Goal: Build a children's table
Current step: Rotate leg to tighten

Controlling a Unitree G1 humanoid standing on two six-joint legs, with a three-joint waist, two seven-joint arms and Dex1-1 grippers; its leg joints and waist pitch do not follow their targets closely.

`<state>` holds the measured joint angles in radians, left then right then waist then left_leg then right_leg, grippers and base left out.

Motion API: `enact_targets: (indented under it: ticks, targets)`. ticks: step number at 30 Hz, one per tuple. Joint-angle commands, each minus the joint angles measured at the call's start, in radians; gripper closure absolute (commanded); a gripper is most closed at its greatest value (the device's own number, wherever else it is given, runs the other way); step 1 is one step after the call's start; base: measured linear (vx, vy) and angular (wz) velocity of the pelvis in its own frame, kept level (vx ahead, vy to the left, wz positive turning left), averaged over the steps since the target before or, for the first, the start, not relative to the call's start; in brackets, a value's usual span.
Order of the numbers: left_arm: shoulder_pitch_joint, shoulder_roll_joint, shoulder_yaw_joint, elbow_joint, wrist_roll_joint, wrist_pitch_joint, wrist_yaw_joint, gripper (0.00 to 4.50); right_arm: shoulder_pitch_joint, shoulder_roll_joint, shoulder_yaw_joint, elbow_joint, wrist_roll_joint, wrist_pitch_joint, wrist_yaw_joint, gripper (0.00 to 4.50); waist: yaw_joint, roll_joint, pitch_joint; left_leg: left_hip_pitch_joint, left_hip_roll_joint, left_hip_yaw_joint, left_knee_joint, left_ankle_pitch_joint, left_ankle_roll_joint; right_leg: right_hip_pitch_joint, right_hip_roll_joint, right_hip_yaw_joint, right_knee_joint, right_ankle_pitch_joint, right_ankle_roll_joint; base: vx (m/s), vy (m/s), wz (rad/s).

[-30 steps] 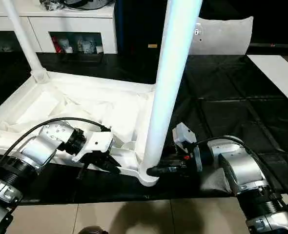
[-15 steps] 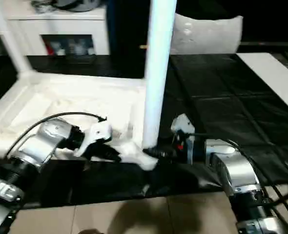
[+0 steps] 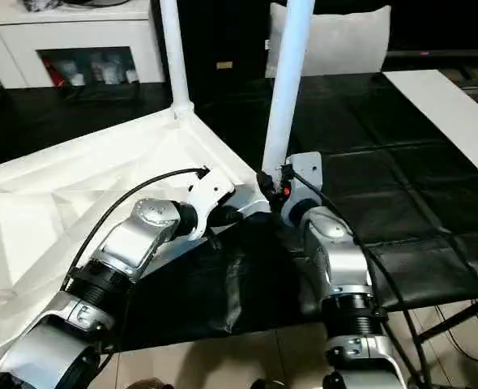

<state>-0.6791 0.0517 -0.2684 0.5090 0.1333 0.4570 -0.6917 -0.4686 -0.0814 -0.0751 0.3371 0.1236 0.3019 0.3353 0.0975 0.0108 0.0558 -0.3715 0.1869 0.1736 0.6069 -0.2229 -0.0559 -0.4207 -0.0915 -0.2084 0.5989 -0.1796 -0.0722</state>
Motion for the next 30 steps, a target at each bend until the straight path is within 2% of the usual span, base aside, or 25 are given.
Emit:
enact_targets:
  ticks: [1,3,6,7,9,13,15,16,18,19,21,22,23,24,28,30]
  targets:
    - [-0.026,-0.021,-0.032,-0.062,-0.013,-0.034,-0.022,4.5,0.011,0.033,0.057,-0.006,0.021,-0.019,0.042,1.65,0.009,-0.007,-0.078,-0.002,0.053,-0.025,-0.047,0.08,0.175,0.094,-0.093,0.089,-0.067,-0.058,-0.07,0.0,0.0,0.0]
    - [-0.019,-0.002,-0.038,-0.065,-0.015,-0.041,-0.042,4.5,0.022,0.014,0.057,-0.018,0.029,-0.04,0.062,1.39,0.01,-0.004,-0.074,0.003,0.058,-0.027,-0.053,0.036,0.14,0.093,-0.094,0.089,-0.079,-0.143,-0.039,0.0,0.0,0.0]
    - [-0.002,0.035,-0.054,-0.074,-0.021,-0.072,-0.092,4.5,0.045,-0.026,0.048,-0.049,0.052,-0.046,0.122,1.14,0.011,-0.002,-0.073,0.007,0.061,-0.028,-0.057,-0.006,0.115,0.093,-0.097,0.091,-0.087,-0.184,-0.027,0.0,0.0,0.0]
    - [0.0,0.041,-0.056,-0.075,-0.022,-0.076,-0.1,4.5,0.049,-0.034,0.047,-0.054,0.055,-0.044,0.133,1.02,0.012,-0.004,-0.073,0.006,0.061,-0.029,-0.057,-0.008,0.113,0.095,-0.096,0.091,-0.086,-0.181,-0.023,0.0,0.0,0.0]
    - [0.014,0.078,-0.064,-0.078,-0.028,-0.11,-0.161,4.5,0.071,-0.088,0.046,-0.078,0.073,-0.041,0.231,0.91,0.011,-0.004,-0.073,0.007,0.06,-0.026,-0.057,-0.018,0.115,0.091,-0.093,0.092,-0.086,-0.176,-0.026,0.0,0.0,0.0]
    - [0.034,0.136,-0.074,-0.082,-0.052,-0.139,-0.263,4.5,0.103,-0.203,0.067,-0.107,0.11,-0.06,0.441,0.58,0.024,-0.005,-0.072,0.004,0.056,-0.024,-0.056,-0.036,0.117,0.096,-0.093,0.09,-0.09,-0.205,-0.004,0.0,0.0,0.0]
    - [0.041,0.171,-0.09,-0.081,-0.066,-0.169,-0.331,4.5,0.106,-0.262,0.075,-0.103,0.108,-0.1,0.523,0.41,0.031,-0.005,-0.073,0.007,0.057,-0.024,-0.057,-0.043,0.112,0.092,-0.093,0.089,-0.094,-0.231,0.004,0.0,0.0,0.0]
    - [0.041,0.171,-0.09,-0.081,-0.066,-0.169,-0.331,4.5,0.106,-0.262,0.075,-0.103,0.108,-0.1,0.523,0.34,0.033,-0.005,-0.073,0.008,0.058,-0.025,-0.057,-0.044,0.109,0.093,-0.094,0.089,-0.093,-0.235,0.005,0.0,0.0,0.0]
    - [0.047,0.224,-0.119,-0.074,-0.067,-0.211,-0.42,4.5,0.1,-0.326,0.083,-0.093,0.115,-0.126,0.614,0.11,0.04,-0.004,-0.071,0.012,0.063,-0.026,-0.059,-0.044,0.106,0.089,-0.093,0.09,-0.094,-0.243,0.001,0.0,0.0,0.0]
    - [0.047,0.228,-0.121,-0.073,-0.066,-0.214,-0.425,4.5,0.1,-0.33,0.084,-0.093,0.116,-0.127,0.62,0.11,0.044,-0.003,-0.073,0.013,0.063,-0.026,-0.058,-0.044,0.104,0.089,-0.095,0.092,-0.093,-0.241,-0.001,0.0,0.0,0.0]
    - [0.046,0.262,-0.14,-0.053,-0.072,-0.281,-0.514,4.5,0.099,-0.375,0.113,-0.089,0.11,-0.147,0.701,0.11,0.051,-0.008,-0.076,0.013,0.062,-0.025,-0.058,-0.039,0.101,0.091,-0.096,0.092,-0.09,-0.236,-0.006,0.0,0.0,0.0]
    - [0.046,0.264,-0.142,-0.051,-0.072,-0.287,-0.52,4.5,0.099,-0.379,0.115,-0.089,0.109,-0.149,0.707,0.11,0.053,-0.007,-0.075,0.011,0.06,-0.025,-0.057,-0.039,0.1,0.091,-0.096,0.091,-0.091,-0.241,-0.004,0.0,0.0,0.0]
    - [0.046,0.284,-0.149,-0.045,-0.081,-0.338,-0.582,4.5,0.101,-0.407,0.139,-0.091,0.102,-0.165,0.756,0.11,0.055,-0.007,-0.075,0.01,0.057,-0.023,-0.057,-0.042,0.1,0.092,-0.096,0.09,-0.093,-0.251,0.005,0.0,0.0,0.0]
    - [0.046,0.294,-0.153,-0.045,-0.087,-0.345,-0.607,4.5,0.105,-0.416,0.143,-0.098,0.113,-0.156,0.789,0.11,0.056,-0.013,-0.078,0.011,0.058,-0.022,-0.056,-0.043,0.1,0.094,-0.094,0.091,-0.093,-0.257,0.013,0.0,0.0,0.0]
    - [0.026,0.343,-0.189,-0.018,-0.067,-0.415,-0.683,4.5,0.121,-0.449,0.166,-0.127,0.175,-0.113,0.925,0.11,0.067,-0.01,-0.079,0.012,0.061,-0.022,-0.056,-0.044,0.105,0.09,-0.093,0.089,-0.093,-0.266,0.018,0.0,0.0,0.0]
    - [0.016,0.36,-0.201,-0.007,-0.063,-0.438,-0.715,4.5,0.124,-0.462,0.182,-0.126,0.187,-0.098,0.969,0.38,0.073,-0.009,-0.076,0.015,0.065,-0.023,-0.059,-0.056,0.096,0.088,-0.093,0.088,-0.096,-0.29,0.022,0.0,0.0,0.0]
